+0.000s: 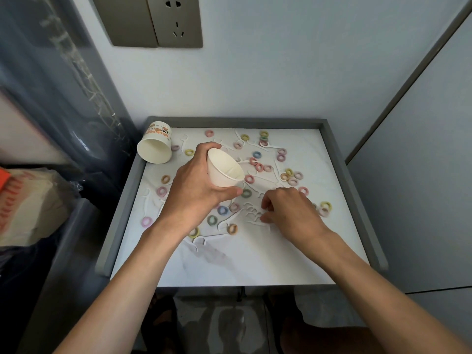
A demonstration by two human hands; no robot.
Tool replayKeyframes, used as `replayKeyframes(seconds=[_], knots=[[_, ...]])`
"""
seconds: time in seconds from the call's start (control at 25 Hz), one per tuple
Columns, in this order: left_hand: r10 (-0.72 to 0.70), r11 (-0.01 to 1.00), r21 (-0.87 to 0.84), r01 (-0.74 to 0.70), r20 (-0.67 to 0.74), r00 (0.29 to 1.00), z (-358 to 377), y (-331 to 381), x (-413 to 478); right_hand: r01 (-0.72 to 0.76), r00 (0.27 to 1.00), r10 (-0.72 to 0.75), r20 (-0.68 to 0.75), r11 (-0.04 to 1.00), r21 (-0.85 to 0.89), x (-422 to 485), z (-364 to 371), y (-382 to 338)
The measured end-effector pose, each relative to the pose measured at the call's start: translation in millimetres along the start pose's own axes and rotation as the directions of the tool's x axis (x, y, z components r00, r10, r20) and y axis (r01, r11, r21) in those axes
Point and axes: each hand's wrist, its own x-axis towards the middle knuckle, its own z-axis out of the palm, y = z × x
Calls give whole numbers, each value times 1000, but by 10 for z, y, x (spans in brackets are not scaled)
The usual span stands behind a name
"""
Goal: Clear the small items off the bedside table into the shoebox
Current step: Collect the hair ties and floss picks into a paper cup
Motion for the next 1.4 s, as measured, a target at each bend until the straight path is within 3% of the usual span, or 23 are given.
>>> replayKeyframes(seconds=[0.32,0.92,1.04,1.12,1.2,1.24,1.4], knots=[[11,1000,18,-11,6,1000,-36,-25,3,-29,999,20,-31,953,-302,17,43,-125],[27,999,-29,-27,-14,1000,-71,-14,-15,63,996,-85,-37,914,-402,-75,-50,-244],[28,999,-38,-29,-15,1000,-75,-22,-6,37,970,-92,-226,971,-234,-18,-175,-126],[29,999,-15,-29,-9,1000,-79,-22,-12,57,968,-19,-251,987,148,34,-373,-48],[38,999,10,-38,13,999,-65,-18,-26,155,960,-4,-279,840,520,62,-560,-14],[45,999,20,-46,25,999,-54,-19,-30,218,952,-36,-306,779,588,67,-621,-27],[70,996,49,-74,71,995,18,6,-39,450,887,-351,-300,801,395,65,-612,-272]])
